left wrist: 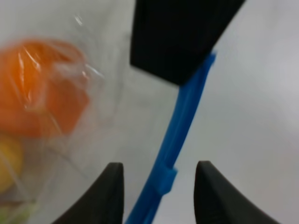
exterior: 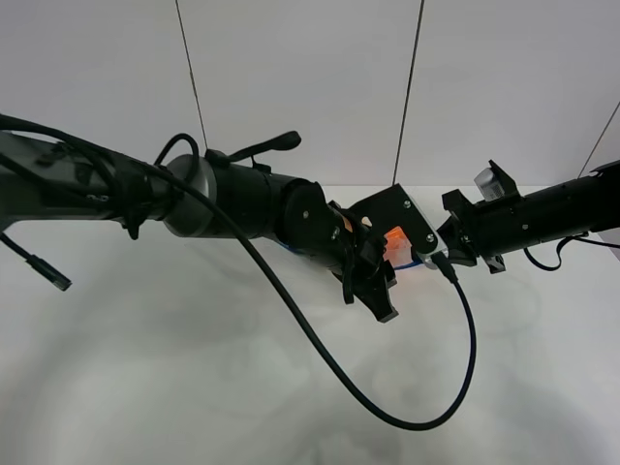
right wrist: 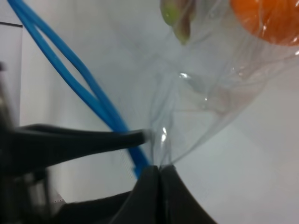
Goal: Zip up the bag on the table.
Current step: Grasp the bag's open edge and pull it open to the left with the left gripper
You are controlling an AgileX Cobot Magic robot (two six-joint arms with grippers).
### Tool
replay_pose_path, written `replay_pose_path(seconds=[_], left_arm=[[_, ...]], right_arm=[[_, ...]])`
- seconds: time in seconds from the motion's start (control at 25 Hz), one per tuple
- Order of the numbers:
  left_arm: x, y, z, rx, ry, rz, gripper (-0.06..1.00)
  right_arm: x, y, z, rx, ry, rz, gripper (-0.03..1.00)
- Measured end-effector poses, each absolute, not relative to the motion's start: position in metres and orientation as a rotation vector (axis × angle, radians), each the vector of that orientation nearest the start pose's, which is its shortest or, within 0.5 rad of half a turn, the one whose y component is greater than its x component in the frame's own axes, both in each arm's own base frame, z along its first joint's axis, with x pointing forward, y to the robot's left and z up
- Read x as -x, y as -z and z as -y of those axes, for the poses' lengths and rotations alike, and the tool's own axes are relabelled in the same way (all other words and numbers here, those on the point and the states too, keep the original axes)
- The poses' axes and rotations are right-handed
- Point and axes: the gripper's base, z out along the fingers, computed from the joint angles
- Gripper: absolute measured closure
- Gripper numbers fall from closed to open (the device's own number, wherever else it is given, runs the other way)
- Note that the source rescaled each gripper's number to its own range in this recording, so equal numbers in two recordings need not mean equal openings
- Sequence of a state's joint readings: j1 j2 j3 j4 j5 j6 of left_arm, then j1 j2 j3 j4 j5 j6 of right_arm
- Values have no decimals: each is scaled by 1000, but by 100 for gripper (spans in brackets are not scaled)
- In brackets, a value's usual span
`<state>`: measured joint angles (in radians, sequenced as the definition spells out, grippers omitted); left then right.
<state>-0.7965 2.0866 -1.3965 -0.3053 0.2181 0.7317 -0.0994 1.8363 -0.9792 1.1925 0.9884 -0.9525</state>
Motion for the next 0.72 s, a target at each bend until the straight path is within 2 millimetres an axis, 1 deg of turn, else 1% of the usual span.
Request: replay_pose_path(seconds=[0.08,0.12,0.48,0.72], left_arm=[[-314,-153,330,-1407,250,-1953,41],[-315,-153,330,-1405,251,-1953,41],[-322,-170,338,-1357,274,-1926,41],[-321,-169,338,-1379,279,-1944,41]], right_arm=[[-328,-171,-38,64,-1195,-2571,97],[-328,-171,-38,67,-1194,-2573,97],[-329,-170,-37,63,-1165,-2577,97],[-329,-170,-37,60,-1157,-2576,97]])
